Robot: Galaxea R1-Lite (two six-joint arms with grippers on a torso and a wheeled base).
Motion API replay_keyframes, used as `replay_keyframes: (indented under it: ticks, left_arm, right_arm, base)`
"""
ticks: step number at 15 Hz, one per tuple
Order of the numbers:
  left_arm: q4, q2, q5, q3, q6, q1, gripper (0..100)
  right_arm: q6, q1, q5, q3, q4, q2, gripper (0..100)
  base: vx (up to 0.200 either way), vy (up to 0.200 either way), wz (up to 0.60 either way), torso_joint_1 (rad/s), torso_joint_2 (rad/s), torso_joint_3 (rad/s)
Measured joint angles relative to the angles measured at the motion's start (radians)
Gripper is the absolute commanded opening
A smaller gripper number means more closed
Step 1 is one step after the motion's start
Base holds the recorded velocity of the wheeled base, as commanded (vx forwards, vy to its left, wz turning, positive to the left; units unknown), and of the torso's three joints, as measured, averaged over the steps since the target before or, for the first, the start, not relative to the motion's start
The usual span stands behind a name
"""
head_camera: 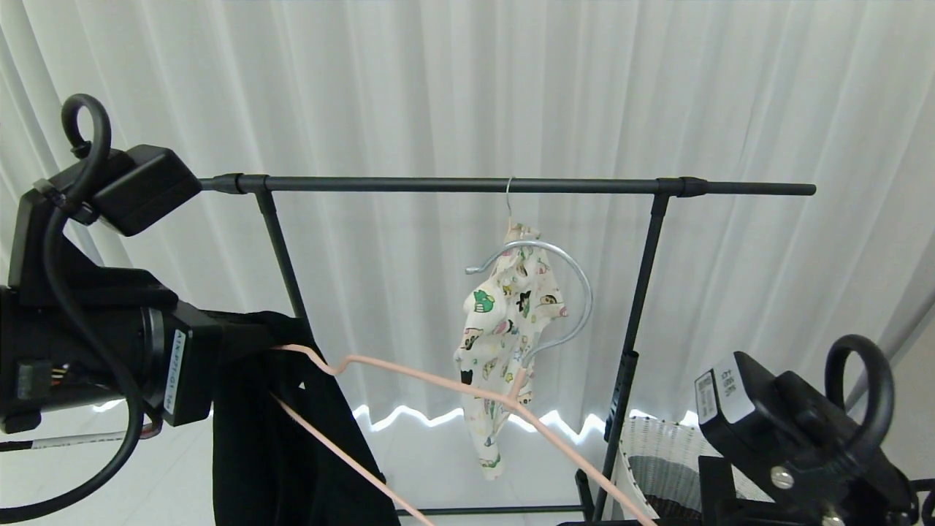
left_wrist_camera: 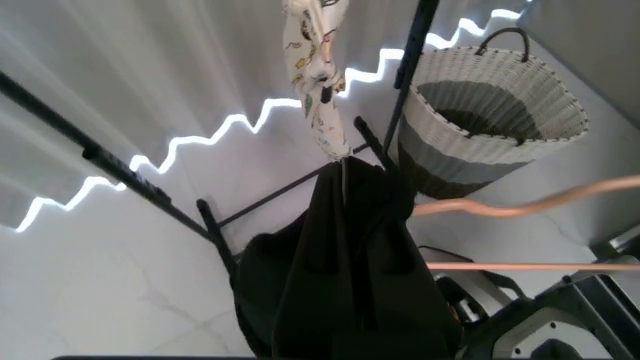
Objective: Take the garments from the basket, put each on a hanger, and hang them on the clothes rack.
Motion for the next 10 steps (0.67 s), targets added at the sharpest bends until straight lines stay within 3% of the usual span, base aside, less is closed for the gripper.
replay_keyframes:
  ticks: [10]
  left_arm:
    - [-0.002,-0.003,-0.003,-0.024,-0.022,-0.153,0]
  right_arm:
    - [0.004,-0.003,0.034,-0.055,-0.007,0.1,0]
  base:
    - [0.0,0.0,0.0,0.0,0.0,0.0]
